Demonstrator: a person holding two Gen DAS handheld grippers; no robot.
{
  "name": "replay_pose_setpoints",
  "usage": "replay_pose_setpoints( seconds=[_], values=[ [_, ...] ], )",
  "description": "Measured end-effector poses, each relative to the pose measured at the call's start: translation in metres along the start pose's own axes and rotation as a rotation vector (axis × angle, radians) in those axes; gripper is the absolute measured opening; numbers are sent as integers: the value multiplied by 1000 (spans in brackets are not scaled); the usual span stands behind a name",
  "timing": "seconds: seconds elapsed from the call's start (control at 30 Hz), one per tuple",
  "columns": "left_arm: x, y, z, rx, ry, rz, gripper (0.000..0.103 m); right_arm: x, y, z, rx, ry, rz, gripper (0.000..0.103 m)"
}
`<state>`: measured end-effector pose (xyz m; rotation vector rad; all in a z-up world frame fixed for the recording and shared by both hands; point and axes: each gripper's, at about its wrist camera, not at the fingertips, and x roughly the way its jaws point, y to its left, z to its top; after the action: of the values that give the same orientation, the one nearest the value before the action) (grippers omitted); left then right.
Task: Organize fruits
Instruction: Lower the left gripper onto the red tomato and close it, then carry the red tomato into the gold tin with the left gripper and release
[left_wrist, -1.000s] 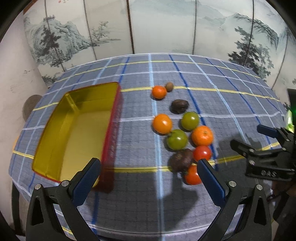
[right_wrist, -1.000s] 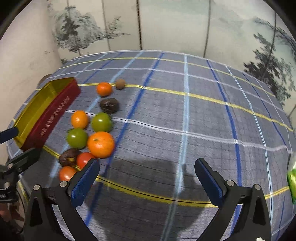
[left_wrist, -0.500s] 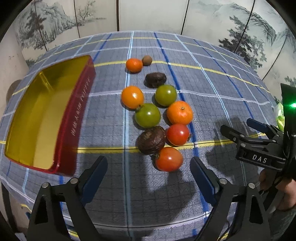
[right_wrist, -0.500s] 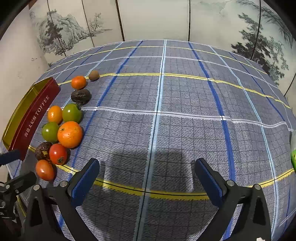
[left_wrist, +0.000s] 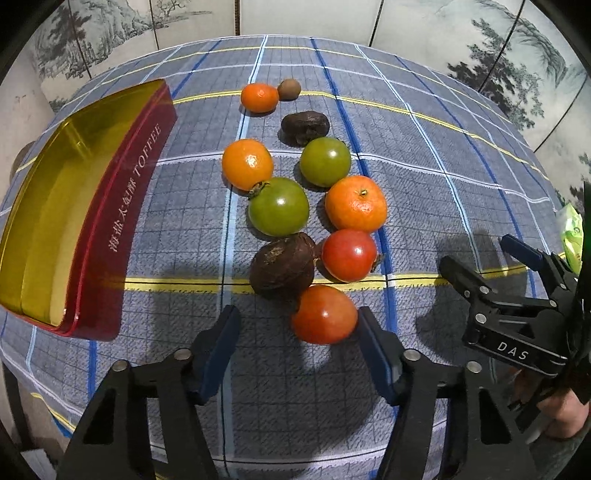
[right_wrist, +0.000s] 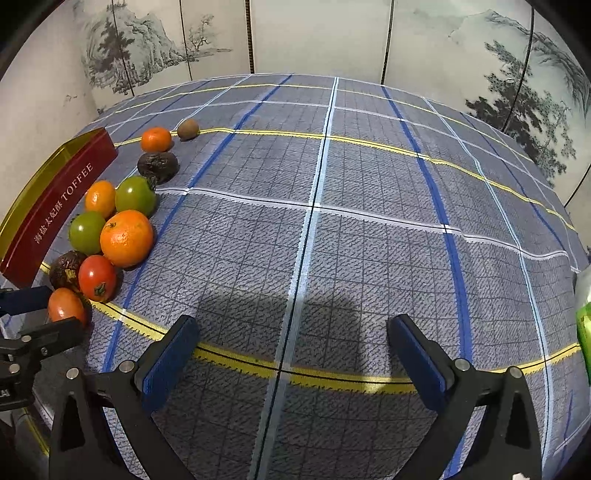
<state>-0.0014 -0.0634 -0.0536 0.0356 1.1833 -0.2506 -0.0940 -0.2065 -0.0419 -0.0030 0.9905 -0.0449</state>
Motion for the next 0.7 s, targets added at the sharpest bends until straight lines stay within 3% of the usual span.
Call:
replay_pose_setpoints(
  seconds=[0.33, 0.7],
  values=[
    [1, -7, 2, 32, -26, 9, 38, 0, -1, 0, 3, -4, -2, 103],
    [-6, 1, 0, 28, -32, -23, 37, 1, 0, 1, 14, -3, -8, 103]
  ],
)
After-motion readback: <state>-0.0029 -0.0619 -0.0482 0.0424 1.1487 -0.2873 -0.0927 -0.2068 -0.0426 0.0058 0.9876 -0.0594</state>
